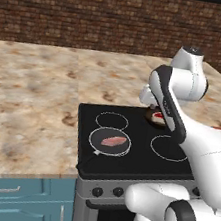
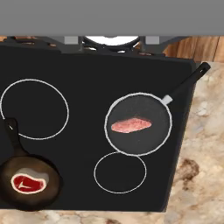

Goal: Place one of the steaks on the plate and the other in the bowl. Then place the bowl in the fridge.

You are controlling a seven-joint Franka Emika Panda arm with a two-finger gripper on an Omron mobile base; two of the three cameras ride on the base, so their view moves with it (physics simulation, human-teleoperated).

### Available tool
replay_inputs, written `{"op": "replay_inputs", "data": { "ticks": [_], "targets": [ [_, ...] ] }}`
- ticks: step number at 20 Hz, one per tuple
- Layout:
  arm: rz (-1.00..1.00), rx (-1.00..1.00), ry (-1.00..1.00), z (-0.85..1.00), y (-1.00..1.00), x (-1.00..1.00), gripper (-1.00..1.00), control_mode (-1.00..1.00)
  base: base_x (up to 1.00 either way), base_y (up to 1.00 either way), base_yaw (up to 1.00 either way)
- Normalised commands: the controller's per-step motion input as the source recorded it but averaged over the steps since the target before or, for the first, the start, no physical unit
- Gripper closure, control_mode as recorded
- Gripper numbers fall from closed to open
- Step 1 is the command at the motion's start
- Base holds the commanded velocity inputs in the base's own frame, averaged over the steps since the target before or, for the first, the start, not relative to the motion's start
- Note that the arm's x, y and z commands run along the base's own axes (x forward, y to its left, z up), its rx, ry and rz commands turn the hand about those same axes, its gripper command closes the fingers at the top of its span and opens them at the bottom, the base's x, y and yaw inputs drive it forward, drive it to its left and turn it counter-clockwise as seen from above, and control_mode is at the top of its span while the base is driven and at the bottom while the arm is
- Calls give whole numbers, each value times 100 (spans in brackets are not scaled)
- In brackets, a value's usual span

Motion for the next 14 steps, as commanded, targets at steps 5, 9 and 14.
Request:
{"op": "replay_inputs", "data": {
  "ticks": [5, 9, 14],
  "targets": [
    [-2, 0, -1, -6, 14, -7, -100, -100, 0, 0, 0],
    [-16, 4, 8, -20, 21, 0, -100, -100, 0, 0, 0],
    [-19, 10, 15, -37, 0, 0, -100, -100, 0, 0, 0]
  ]
}}
